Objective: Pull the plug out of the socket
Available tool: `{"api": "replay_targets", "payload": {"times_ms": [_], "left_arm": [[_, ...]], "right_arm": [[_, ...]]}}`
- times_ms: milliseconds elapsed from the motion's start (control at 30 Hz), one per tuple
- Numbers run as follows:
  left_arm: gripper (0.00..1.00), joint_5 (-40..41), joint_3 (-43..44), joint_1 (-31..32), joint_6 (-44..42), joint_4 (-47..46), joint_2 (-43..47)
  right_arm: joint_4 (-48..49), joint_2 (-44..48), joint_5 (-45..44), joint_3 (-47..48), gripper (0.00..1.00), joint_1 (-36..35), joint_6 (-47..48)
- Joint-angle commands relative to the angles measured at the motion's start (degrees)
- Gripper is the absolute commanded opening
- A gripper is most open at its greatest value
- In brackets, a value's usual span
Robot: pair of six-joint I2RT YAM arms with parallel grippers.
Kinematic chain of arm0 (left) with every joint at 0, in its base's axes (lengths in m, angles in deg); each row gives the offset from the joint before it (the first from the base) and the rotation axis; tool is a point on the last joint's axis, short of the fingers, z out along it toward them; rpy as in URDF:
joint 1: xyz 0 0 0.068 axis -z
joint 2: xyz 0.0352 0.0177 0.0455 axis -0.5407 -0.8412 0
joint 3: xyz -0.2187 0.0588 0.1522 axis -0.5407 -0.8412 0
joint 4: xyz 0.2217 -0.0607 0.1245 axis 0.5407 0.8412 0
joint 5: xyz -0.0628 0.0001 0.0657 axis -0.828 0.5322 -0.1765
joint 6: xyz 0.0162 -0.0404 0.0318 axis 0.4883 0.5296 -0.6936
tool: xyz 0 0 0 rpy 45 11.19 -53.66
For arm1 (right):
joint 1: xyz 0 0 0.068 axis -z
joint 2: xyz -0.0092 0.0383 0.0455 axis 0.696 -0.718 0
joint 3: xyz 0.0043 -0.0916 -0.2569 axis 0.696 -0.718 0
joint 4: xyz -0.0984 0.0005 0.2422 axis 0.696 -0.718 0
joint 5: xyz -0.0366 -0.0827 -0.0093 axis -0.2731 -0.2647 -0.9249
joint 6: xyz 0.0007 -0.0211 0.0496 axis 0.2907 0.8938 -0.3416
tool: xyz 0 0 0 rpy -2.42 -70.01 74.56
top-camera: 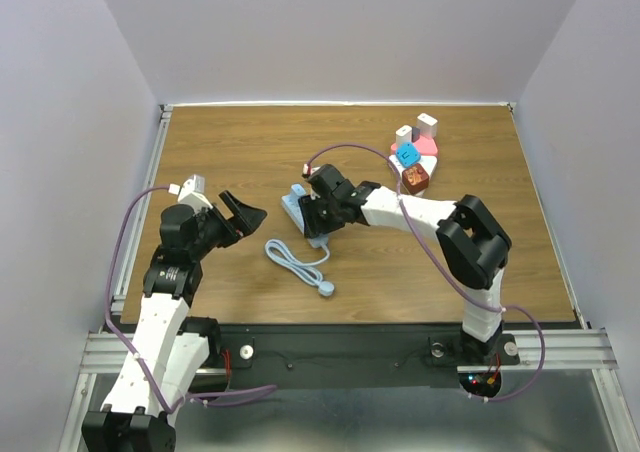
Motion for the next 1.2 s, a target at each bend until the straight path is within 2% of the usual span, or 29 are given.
{"api": "replay_targets", "payload": {"times_ms": [0,33,200,400,600,767,1033,1167], "left_arm": [[0.99,-5.52,-0.07,0.28,-1.01,-7.54,0.6],[0.99,-7.62,-0.25,0.28,-0.75,-9.55,0.6],[0.99,-12.21,-1.56,0.28,1.36,-17.03,-0.1],[0.99,-16.08,-4.64,0.28,7.16,-25.81,1.47],[0.99,-17.93,-8.86,0.19,14.54,-35.84,2.37],[0.99,-19.25,-10.35,0.19,18.76,-41.63,-0.27],[0.99,-15.12,-10.18,0.19,20.87,-43.14,-4.23],[0.99,-14.85,-11.5,0.19,25.26,-50.86,-4.76]], "right_arm": [[2.88,9.18,22.39,2.02,0.0,0.48,-8.5],[4.88,9.98,26.32,1.58,0.0,0.57,-9.65],[10.69,14.2,32.94,-0.35,0.0,2.06,-18.96],[28.7,17.98,38.75,-7.99,0.0,5.57,-35.03],[48.27,19.04,43.23,-13.88,0.0,6.63,-47.0],[51.66,19.39,44.9,-14.86,0.0,6.63,-48.68],[55.62,20.53,47.1,-16.79,0.0,6.54,-50.53],[55.62,19.92,47.72,-17.4,0.0,5.84,-50.0]]}}
